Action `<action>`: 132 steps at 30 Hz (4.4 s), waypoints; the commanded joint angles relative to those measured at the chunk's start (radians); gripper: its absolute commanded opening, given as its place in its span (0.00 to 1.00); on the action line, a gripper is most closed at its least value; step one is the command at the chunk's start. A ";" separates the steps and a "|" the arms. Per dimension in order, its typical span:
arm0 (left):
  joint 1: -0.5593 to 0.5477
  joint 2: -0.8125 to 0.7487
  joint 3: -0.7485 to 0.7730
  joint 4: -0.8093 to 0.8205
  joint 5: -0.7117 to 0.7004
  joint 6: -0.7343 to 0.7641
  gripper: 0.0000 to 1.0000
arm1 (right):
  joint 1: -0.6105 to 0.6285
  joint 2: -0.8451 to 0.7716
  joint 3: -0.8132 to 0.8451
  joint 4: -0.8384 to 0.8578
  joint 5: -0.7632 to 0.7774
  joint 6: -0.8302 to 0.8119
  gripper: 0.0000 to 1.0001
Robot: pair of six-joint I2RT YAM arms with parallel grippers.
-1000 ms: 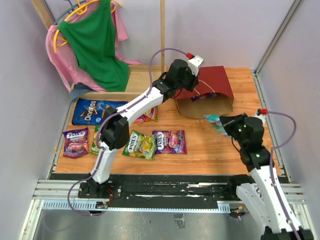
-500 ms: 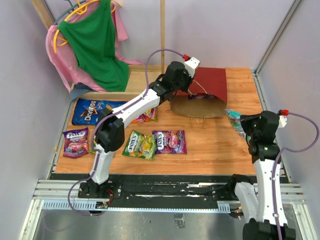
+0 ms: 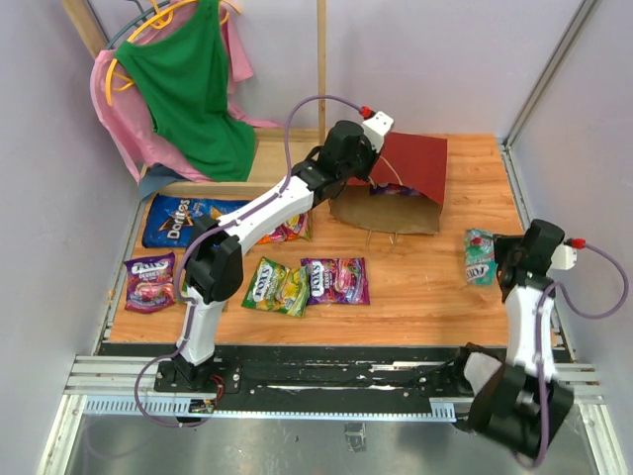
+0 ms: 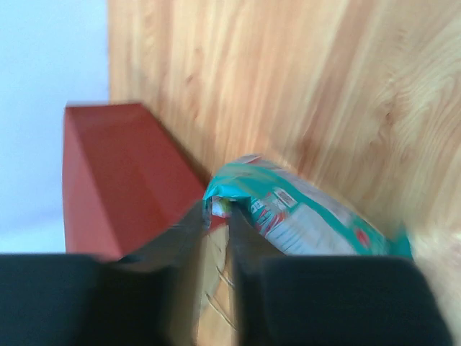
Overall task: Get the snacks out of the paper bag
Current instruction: Place the snack at the center of the board, then move the paper bag to the corner of the board.
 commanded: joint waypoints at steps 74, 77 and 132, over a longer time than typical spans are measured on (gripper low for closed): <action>0.095 -0.153 -0.153 0.057 0.050 -0.017 0.05 | 0.187 1.220 0.967 -0.372 -0.109 -0.946 0.56; 0.103 -0.154 -0.150 0.055 0.055 -0.017 0.05 | 0.191 1.339 1.113 -0.472 -0.082 -1.010 0.60; 0.252 -0.057 -0.054 0.133 0.233 -0.270 0.10 | 0.270 1.002 0.907 -0.141 -0.097 -0.877 0.91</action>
